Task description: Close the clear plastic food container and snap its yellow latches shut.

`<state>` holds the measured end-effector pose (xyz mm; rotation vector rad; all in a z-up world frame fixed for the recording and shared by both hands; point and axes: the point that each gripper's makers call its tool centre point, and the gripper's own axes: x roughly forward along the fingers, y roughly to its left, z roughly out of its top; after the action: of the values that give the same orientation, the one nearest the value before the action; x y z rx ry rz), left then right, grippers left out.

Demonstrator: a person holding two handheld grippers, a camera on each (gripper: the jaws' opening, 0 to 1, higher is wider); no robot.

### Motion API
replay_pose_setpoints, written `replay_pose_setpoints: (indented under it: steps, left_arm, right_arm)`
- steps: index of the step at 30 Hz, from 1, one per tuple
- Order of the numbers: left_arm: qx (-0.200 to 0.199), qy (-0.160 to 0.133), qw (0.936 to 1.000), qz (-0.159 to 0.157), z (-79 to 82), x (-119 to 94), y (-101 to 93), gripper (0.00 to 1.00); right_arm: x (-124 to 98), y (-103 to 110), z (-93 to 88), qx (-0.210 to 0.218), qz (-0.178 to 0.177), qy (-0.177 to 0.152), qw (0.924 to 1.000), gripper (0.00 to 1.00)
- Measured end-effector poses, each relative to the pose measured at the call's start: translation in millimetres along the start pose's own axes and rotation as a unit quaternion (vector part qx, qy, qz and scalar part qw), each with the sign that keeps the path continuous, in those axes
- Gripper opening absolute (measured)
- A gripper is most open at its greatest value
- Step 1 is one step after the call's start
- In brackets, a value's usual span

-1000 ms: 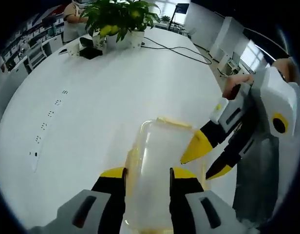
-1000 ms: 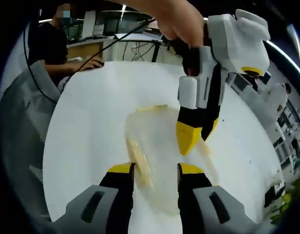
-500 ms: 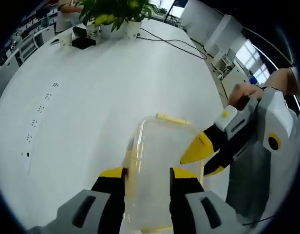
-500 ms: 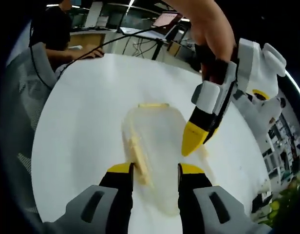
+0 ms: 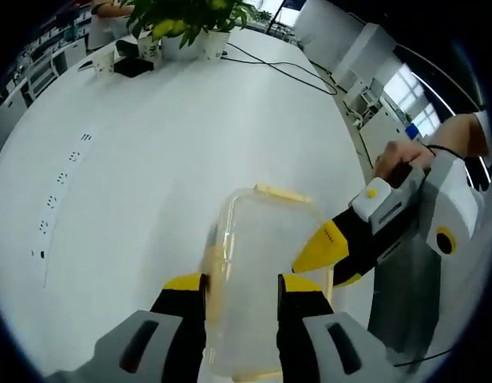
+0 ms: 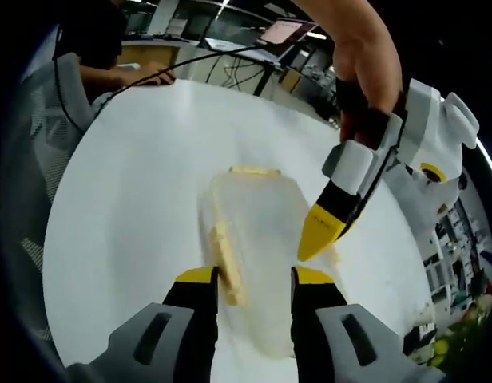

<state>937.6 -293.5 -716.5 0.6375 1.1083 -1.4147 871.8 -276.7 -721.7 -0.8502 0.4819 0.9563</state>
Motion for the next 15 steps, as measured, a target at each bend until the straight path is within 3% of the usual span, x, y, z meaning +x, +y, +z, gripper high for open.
replay_pose_setpoints:
  steps: [3, 4, 5, 6, 8, 9, 11, 15]
  left_arm:
    - [-0.002, 0.004, 1.0000, -0.006, 0.3, 0.9, 1.3, 0.27]
    - [-0.005, 0.003, 0.9999, -0.012, 1.1, 2.5, 4.2, 0.27]
    - [-0.008, 0.003, 0.9998, -0.019, 0.5, 2.4, 5.5, 0.27]
    - [-0.015, 0.002, 0.9995, -0.029, 0.3, 3.2, 4.8, 0.27]
    - [-0.023, 0.001, 0.9991, -0.036, 0.5, 4.4, 4.5, 0.26]
    - [-0.054, 0.013, 0.9976, -0.042, -6.1, 7.6, 0.6, 0.27]
    - [-0.028, 0.005, 0.9986, -0.046, -2.3, 11.9, 4.5, 0.27]
    - [-0.030, 0.001, 0.9984, -0.048, -3.7, 16.3, 2.4, 0.28]
  right_arm:
    - [0.8, -0.8, 0.2, -0.001, -0.002, -0.001, 1.0000, 0.30]
    - [3.8, 1.8, 12.5, -0.001, 0.007, -0.036, 0.9993, 0.29]
    - [3.2, -3.4, 17.3, -0.008, 0.001, -0.037, 0.9993, 0.29]
    - [-0.3, -4.7, 6.4, -0.002, -0.003, -0.006, 1.0000, 0.28]
    - [2.0, -3.1, 3.5, 0.002, -0.002, -0.009, 1.0000, 0.28]
    - [2.2, 0.7, -5.0, 0.011, 0.002, 0.003, 0.9999, 0.28]
    - [2.6, 0.4, -1.7, 0.003, -0.001, -0.010, 0.9999, 0.28]
    - [0.8, -0.4, 0.1, 0.000, -0.004, -0.006, 1.0000, 0.28]
